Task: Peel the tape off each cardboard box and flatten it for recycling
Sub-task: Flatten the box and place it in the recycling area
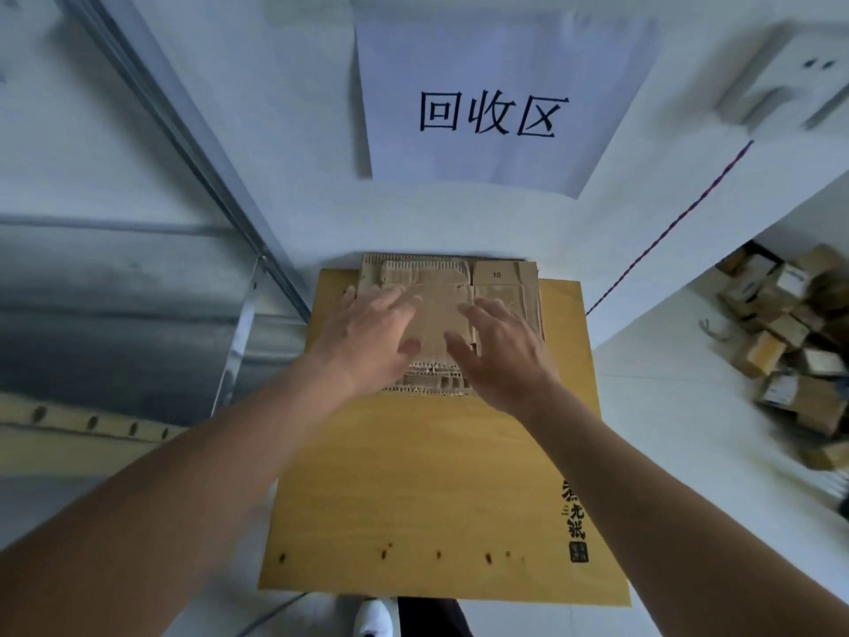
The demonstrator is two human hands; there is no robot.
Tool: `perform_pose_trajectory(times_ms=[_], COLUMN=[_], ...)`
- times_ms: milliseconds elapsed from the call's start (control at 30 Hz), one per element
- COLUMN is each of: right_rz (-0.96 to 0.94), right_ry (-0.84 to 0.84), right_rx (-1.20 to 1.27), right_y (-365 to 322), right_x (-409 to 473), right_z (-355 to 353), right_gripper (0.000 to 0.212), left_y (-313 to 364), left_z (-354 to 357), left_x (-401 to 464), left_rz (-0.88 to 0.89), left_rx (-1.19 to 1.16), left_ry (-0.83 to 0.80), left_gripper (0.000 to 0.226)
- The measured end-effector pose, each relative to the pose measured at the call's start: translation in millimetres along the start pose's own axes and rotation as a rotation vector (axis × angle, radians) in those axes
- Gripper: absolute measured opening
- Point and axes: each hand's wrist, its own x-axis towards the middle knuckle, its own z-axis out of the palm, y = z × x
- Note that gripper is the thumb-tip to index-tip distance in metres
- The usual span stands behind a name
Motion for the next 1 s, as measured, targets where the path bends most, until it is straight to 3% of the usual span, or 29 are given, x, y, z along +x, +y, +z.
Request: perform_pose_trajectory(times_ms=[333,467,767,1000], right_rz=[-0.068,-0.091,-0.260,-0.481], right_ry=[0.159,0.225,0.334,0.304], right_rx=[-0.037,-0.029,-0.071,-0.058], right_y=[-93,-134,-214,-277], right_x=[-118,-167,-240,-280], right_z=[-43,-58,-100,-103], right_gripper=[0.057,0.070,0.058,0.057], left_y=[6,8,8,3], left_z=[-73,-103,-164,-186], left_x=[-144,-202,-316,-416], left_rz=[0.042,0.057,-0.059,-0.239], left_rx=[0.043,0.036,0.070,0.071], left_ry=[0.137,0.208,0.352,0.471], left_gripper=[0.064,0.059,0.061,0.056])
